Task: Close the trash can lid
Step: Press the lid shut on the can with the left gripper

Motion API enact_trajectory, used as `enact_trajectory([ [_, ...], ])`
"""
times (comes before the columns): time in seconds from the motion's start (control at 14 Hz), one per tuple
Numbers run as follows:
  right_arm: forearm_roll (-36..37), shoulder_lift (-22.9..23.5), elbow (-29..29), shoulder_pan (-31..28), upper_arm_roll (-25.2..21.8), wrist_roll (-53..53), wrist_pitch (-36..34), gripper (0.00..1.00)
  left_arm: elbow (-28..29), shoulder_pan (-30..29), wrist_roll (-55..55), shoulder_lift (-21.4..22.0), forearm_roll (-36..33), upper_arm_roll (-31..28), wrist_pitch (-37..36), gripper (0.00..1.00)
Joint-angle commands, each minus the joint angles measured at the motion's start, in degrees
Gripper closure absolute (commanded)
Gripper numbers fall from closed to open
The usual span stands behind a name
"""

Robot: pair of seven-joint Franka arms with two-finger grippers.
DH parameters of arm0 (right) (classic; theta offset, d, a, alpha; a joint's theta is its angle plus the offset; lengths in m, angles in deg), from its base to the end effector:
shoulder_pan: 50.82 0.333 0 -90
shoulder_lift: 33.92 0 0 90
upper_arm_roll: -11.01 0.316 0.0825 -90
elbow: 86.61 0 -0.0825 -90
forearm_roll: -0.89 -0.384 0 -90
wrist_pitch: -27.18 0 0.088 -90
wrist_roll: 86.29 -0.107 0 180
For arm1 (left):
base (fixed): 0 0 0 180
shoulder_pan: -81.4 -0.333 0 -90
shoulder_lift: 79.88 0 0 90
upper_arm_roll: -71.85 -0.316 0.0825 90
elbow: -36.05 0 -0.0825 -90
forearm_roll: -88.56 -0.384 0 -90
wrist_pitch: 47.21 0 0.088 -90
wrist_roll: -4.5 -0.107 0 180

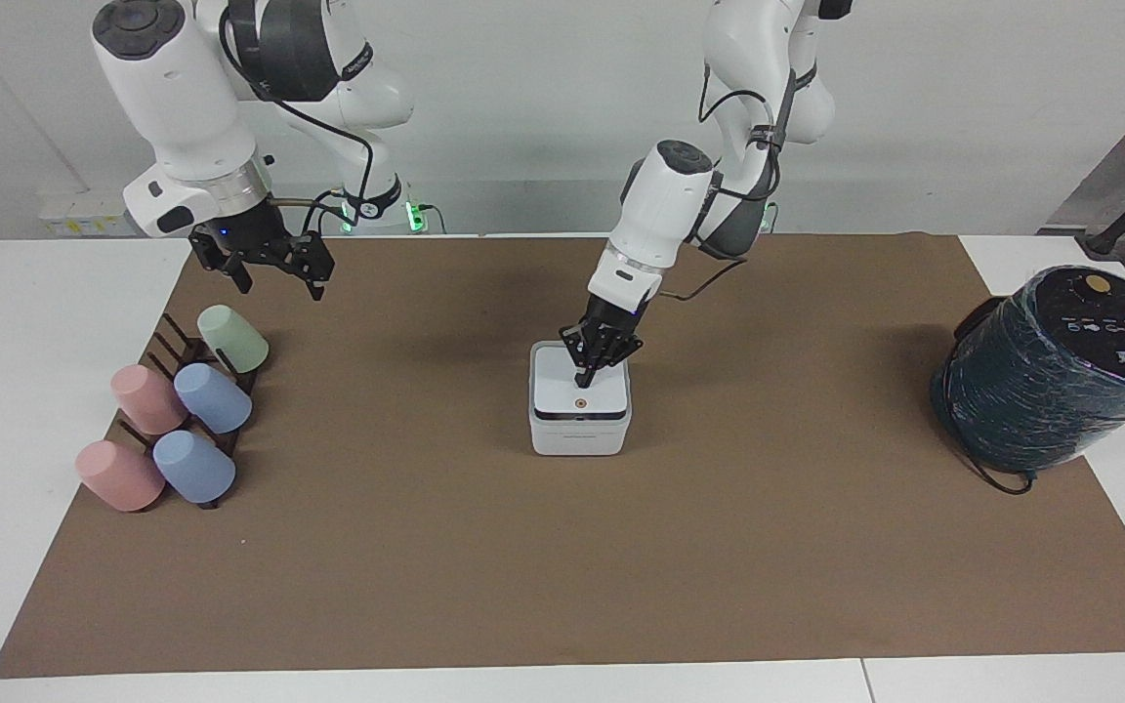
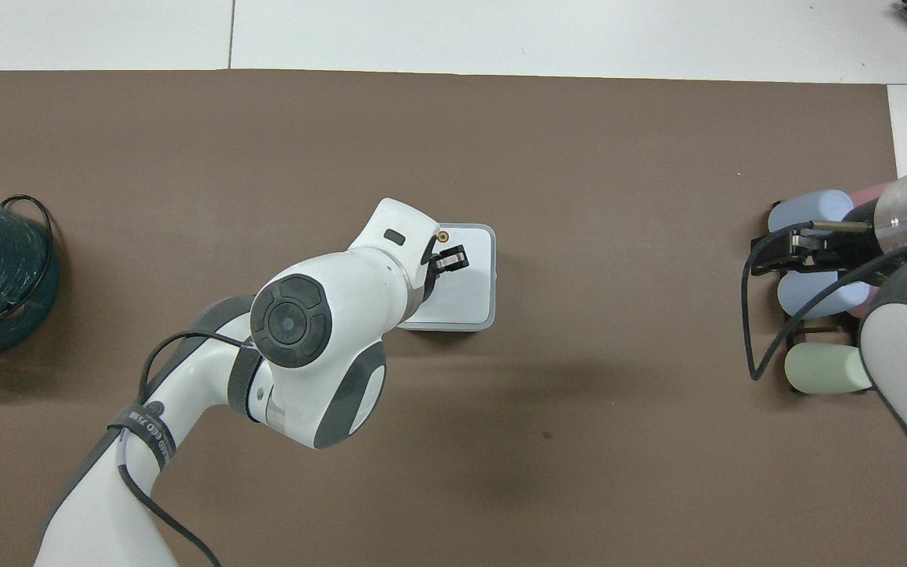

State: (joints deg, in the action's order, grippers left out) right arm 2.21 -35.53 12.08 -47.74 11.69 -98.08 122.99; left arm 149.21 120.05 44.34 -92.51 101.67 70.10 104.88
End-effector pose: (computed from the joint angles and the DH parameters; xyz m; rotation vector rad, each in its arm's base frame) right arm 0.5494 0.0339 0.5768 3.1081 -0.2141 -0.0293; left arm 0.5112 -0.3771 0.4083 2.7026 0.3073 0.3720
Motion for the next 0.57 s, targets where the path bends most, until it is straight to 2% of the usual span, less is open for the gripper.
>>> enact_trajectory([
  [0.0,-0.4,-1.1,1.5,-0.4,0.0,1.2,1.4,0.00,-1.5,0.4,0.1,-2.0,1.2,-0.5,1.5,0.94],
  [0.5,-0.4,-1.1,1.5,-0.4,0.0,1.2,1.4,0.00,-1.5,0.7,-0.6,-5.0,1.2,-0.5,3.4,0.94],
])
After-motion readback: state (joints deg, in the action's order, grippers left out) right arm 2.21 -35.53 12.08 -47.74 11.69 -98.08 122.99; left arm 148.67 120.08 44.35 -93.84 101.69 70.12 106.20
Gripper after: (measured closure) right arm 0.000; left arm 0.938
